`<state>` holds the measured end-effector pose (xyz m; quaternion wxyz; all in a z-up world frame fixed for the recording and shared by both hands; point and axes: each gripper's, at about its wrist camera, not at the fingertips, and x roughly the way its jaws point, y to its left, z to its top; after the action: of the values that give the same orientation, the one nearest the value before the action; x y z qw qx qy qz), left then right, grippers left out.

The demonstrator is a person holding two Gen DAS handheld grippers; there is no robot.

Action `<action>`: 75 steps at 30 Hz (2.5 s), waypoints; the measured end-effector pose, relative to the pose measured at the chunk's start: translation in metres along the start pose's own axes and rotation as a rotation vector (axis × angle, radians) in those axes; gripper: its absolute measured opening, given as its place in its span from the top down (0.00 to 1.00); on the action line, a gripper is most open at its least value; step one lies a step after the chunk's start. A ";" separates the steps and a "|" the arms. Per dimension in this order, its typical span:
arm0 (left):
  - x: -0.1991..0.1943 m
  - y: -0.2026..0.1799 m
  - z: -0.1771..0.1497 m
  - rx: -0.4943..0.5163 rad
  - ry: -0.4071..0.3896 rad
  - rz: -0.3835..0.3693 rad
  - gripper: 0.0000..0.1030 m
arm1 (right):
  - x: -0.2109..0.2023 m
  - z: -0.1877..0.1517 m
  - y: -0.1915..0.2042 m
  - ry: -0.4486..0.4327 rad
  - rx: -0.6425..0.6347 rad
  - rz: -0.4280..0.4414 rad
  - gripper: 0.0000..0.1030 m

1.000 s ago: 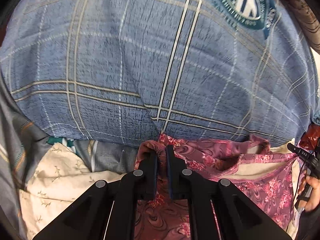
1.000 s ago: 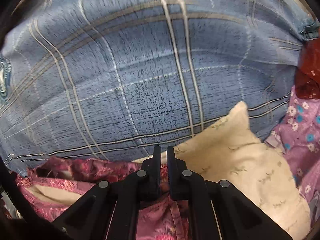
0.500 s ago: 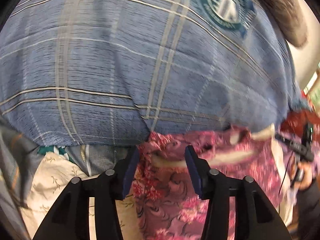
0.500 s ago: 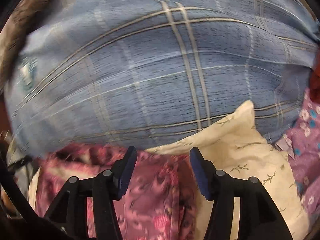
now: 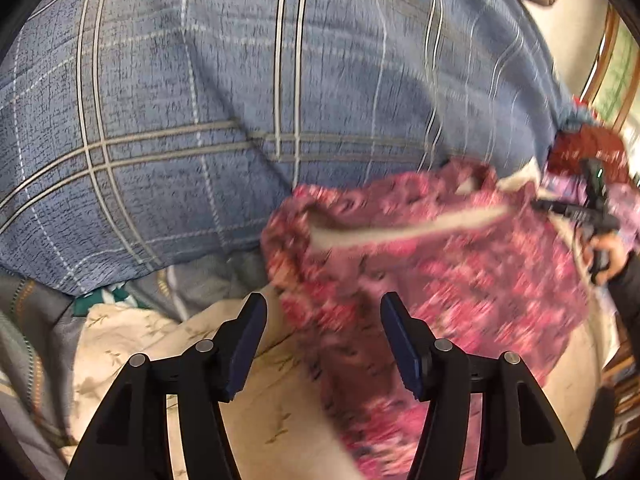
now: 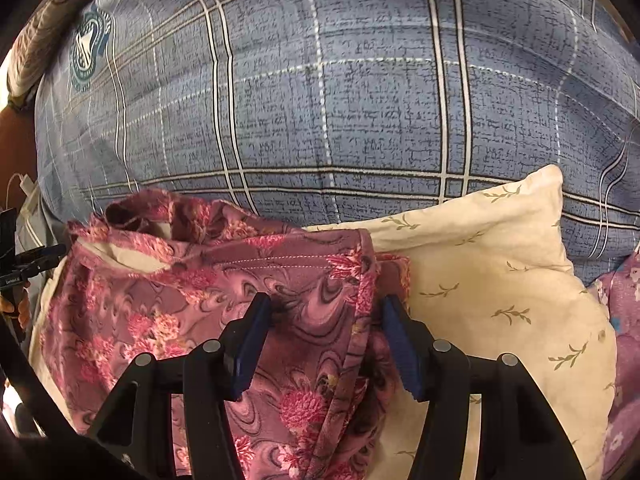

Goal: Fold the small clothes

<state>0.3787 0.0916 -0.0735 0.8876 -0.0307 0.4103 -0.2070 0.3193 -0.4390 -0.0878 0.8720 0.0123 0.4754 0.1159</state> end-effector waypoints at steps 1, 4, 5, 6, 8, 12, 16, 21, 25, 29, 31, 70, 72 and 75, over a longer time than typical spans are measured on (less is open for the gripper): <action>0.006 0.002 0.000 0.002 0.013 0.013 0.43 | 0.002 -0.003 -0.001 -0.003 -0.002 -0.006 0.45; 0.015 -0.002 0.009 -0.001 0.005 0.018 0.43 | 0.007 -0.001 0.002 -0.009 -0.003 -0.029 0.51; 0.019 -0.004 0.014 0.008 -0.009 0.022 0.43 | 0.009 0.001 0.004 -0.009 -0.002 -0.040 0.55; 0.022 -0.006 0.018 0.016 -0.021 0.029 0.43 | 0.012 0.001 0.007 -0.009 -0.003 -0.052 0.56; 0.033 -0.007 0.028 0.025 -0.025 0.076 0.43 | 0.015 0.003 0.005 -0.015 0.009 -0.076 0.63; 0.041 0.005 0.043 -0.067 -0.051 0.062 0.49 | 0.016 0.004 -0.003 -0.032 0.059 -0.077 0.70; 0.030 0.005 0.039 -0.075 -0.081 -0.010 0.55 | 0.013 0.000 -0.004 -0.039 0.053 -0.034 0.67; 0.025 0.002 0.021 0.009 -0.028 -0.013 0.53 | 0.003 -0.005 -0.016 -0.048 0.052 0.012 0.66; 0.025 0.000 0.012 0.044 -0.003 -0.035 0.49 | 0.006 -0.011 -0.016 -0.033 0.042 0.018 0.65; 0.026 -0.008 0.015 0.070 0.006 -0.044 0.47 | 0.011 -0.008 -0.013 -0.033 0.051 0.000 0.65; 0.033 -0.011 0.018 0.085 0.005 -0.025 0.46 | 0.012 -0.008 -0.012 -0.032 0.053 -0.008 0.65; -0.063 -0.010 -0.084 -0.234 -0.028 -0.177 0.56 | -0.066 -0.100 0.015 -0.008 0.078 0.043 0.57; -0.073 -0.010 -0.096 -0.231 -0.003 -0.167 0.56 | -0.085 -0.116 0.016 0.002 0.082 0.053 0.57; -0.082 -0.019 -0.114 -0.230 0.015 -0.154 0.56 | -0.085 -0.131 0.014 0.020 0.094 0.058 0.58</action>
<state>0.2404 0.1196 -0.0859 0.8567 -0.1622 0.4342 -0.2264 0.1637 -0.4556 -0.0875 0.8619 0.0658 0.4885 0.1190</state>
